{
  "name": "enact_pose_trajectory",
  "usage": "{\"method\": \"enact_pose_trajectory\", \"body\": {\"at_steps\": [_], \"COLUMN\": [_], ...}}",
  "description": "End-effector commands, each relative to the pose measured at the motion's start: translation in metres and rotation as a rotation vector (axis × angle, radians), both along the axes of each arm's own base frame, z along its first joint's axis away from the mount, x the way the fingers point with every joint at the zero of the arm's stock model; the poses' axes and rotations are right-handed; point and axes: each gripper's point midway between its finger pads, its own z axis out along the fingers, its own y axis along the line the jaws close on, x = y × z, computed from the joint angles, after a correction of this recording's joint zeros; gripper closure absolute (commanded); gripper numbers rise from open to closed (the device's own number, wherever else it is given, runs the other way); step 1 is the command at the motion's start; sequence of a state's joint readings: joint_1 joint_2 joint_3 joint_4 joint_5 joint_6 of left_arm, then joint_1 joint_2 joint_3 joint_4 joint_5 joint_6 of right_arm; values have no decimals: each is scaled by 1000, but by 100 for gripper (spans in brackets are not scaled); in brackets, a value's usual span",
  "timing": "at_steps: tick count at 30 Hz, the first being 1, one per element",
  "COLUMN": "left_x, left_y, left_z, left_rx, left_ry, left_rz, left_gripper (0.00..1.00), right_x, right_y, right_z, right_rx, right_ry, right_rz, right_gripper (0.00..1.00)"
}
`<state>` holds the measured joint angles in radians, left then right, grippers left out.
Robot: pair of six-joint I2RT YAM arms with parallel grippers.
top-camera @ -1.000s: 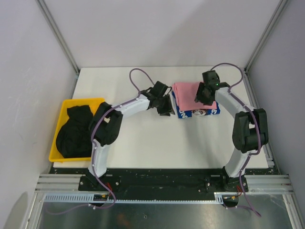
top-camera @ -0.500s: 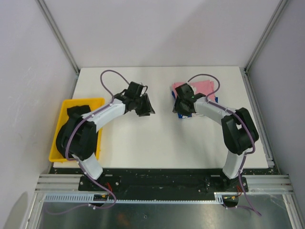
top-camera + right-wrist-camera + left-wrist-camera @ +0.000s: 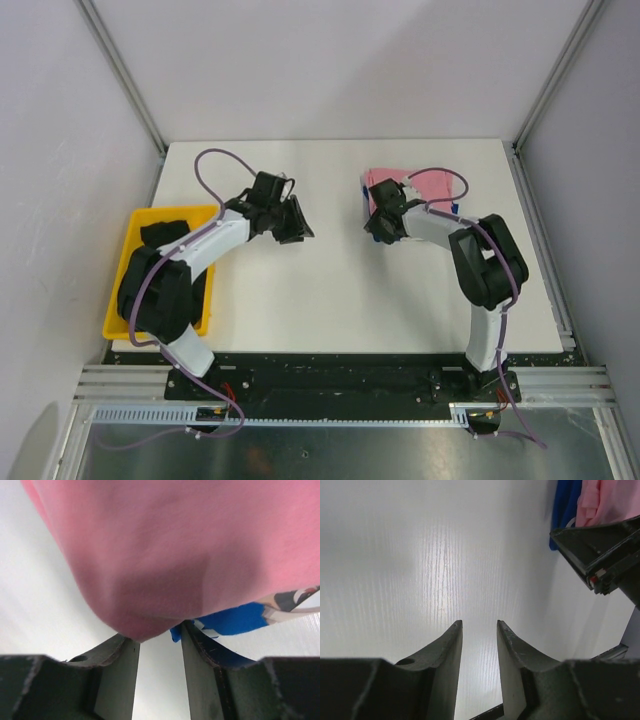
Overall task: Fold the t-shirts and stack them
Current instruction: Put the neatly folded tshirt into the corner of the board with both arms
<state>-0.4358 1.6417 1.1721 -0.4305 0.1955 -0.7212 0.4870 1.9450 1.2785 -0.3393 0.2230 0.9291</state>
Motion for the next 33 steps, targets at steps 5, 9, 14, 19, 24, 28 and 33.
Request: {"method": "enact_pose_trajectory", "body": {"at_steps": [5,9,14,19,24,28,33], "left_x": [9,12,16,20,22,22,21], "left_y": [3,3,3,1,2,2,5], "left_z": [18,18,16,16,14,13,15], "left_rx": [-33,-40,-41,-44,-40,-38,-34], "left_ry": [-60,-58,-52,-51,-47,-46,-54], "left_rz": [-30,-32,-30,-30,-29,-29,-25], "left_gripper": [63,63,63,63,63,63,63], "right_x": [56,76,105,129,148,157,157], "right_y": [-57,-86,-122,-149,-164,-180,-196], "right_z": [-14,-17,-16,-20,-27,-28,-28], "right_rx": [51,59,60,45,47,38,21], "right_ry": [-71,-71,-76,-59,-54,-54,-54], "right_rz": [-199,-215,-236,-263,-275,-293,-302], "right_gripper": [59,59,59,59,59,59,59]}}
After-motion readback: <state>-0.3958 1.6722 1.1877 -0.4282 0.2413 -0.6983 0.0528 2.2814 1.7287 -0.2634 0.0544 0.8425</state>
